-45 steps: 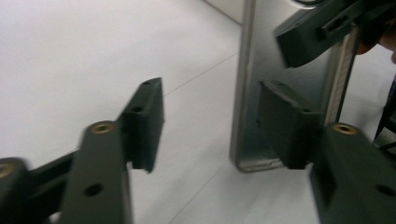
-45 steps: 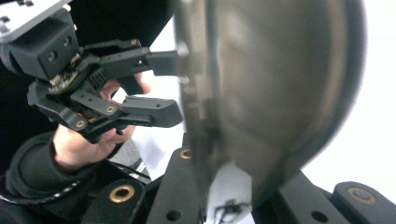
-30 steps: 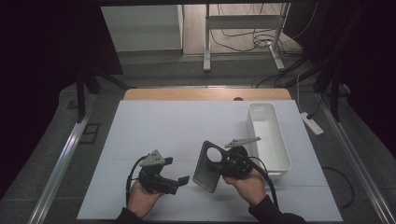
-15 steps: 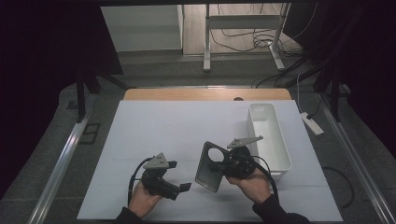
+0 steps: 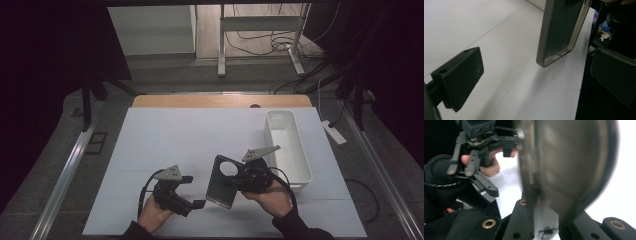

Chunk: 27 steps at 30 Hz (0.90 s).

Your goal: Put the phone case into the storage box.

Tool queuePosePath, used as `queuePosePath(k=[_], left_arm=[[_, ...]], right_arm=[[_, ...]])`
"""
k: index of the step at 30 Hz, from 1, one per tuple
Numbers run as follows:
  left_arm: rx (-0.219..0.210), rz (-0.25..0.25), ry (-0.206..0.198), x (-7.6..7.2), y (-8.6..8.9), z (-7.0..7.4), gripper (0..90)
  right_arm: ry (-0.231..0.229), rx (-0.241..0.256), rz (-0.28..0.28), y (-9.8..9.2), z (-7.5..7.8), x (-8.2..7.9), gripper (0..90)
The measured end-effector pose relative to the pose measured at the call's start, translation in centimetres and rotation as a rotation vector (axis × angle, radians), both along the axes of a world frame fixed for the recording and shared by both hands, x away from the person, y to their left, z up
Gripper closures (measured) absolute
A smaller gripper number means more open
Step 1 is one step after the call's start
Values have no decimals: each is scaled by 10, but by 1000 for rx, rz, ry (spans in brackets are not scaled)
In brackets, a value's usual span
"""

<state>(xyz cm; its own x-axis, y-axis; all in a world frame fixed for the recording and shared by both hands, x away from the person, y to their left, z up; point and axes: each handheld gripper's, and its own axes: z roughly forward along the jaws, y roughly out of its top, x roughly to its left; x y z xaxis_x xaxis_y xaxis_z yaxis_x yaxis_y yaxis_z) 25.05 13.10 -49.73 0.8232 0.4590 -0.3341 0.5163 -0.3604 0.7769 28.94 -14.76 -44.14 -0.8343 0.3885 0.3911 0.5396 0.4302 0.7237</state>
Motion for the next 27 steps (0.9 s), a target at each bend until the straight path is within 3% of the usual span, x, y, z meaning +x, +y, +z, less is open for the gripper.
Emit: queuePosePath(k=[21, 23, 27], left_arm=[[-44, -149, 27, -3, -16, 1, 2], [-57, -156, 26, -4, -18, 1, 40], [-73, -165, 23, -5, -18, 2, 211]], right_arm=[[11, 44, 152, 18, 5, -12, 852], [11, 45, 163, 19, 6, -13, 852], [13, 50, 181, 20, 7, -15, 852]])
